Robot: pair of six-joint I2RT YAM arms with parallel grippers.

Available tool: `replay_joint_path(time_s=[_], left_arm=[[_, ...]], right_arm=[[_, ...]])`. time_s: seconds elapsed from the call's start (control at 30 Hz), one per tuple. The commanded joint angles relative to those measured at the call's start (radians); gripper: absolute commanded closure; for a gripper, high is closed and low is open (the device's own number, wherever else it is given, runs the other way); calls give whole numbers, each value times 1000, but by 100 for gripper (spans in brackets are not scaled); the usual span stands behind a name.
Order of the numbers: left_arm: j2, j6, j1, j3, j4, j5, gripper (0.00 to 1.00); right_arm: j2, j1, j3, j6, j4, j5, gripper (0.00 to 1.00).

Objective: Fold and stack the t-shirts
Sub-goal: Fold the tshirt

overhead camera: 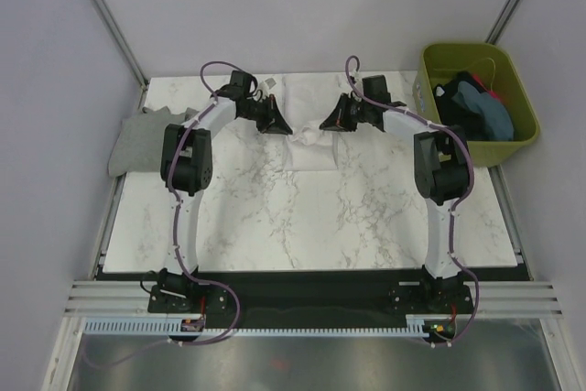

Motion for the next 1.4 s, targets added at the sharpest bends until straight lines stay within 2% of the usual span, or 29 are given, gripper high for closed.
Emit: replay_joint_path(time_s=[0.0, 0.17, 0.27, 0.3, 0.33, 0.37, 0.4, 0.43, 0.47, 0.5, 0.6, 0.77, 0.93, 1.1, 1.37], left_arm=[[42, 53, 8, 110, 22, -16, 98], [90, 39, 8, 196, 62, -26, 98], [108, 48, 8, 231, 73, -71, 93], [110, 54, 8, 239, 77, -82, 79], [110, 64, 8, 256, 77, -89, 73], [110, 83, 8, 265, 76, -112, 54], [102, 97, 6, 276, 56, -126, 46], [79, 111, 3, 297, 30, -143, 36], [58, 131, 2, 296, 13, -151, 24], [36, 128, 5, 287, 7, -139, 23], [-79, 96, 5, 173, -8, -91, 23], [-229, 44, 5, -143, -19, -14, 22], [-223, 30, 6, -307, -31, 4, 23], [-163, 19, 6, -309, -10, 7, 22], [-59, -13, 6, -281, 25, 4, 23]], right_arm=[[36, -8, 120, -42, 39, 16, 100], [71, -9, 153, -45, 56, 40, 100], [83, -11, 154, -49, 62, 49, 100], [85, -12, 154, -52, 62, 80, 100], [88, -14, 154, -55, 64, 92, 100], [88, -14, 159, -65, 65, 101, 82], [86, -14, 171, -78, 65, 111, 65], [65, -14, 173, -94, 64, 115, 58], [48, -17, 173, -121, 61, 121, 41], [30, -17, 171, -137, 52, 121, 36], [-65, -31, 93, -149, 10, 124, 33], [-217, -52, -108, -115, -21, 63, 31], [-259, -52, -339, -63, -1, 9, 31], [-225, -54, -412, -28, 35, 2, 31], [-124, -49, -347, -17, 50, 0, 32]])
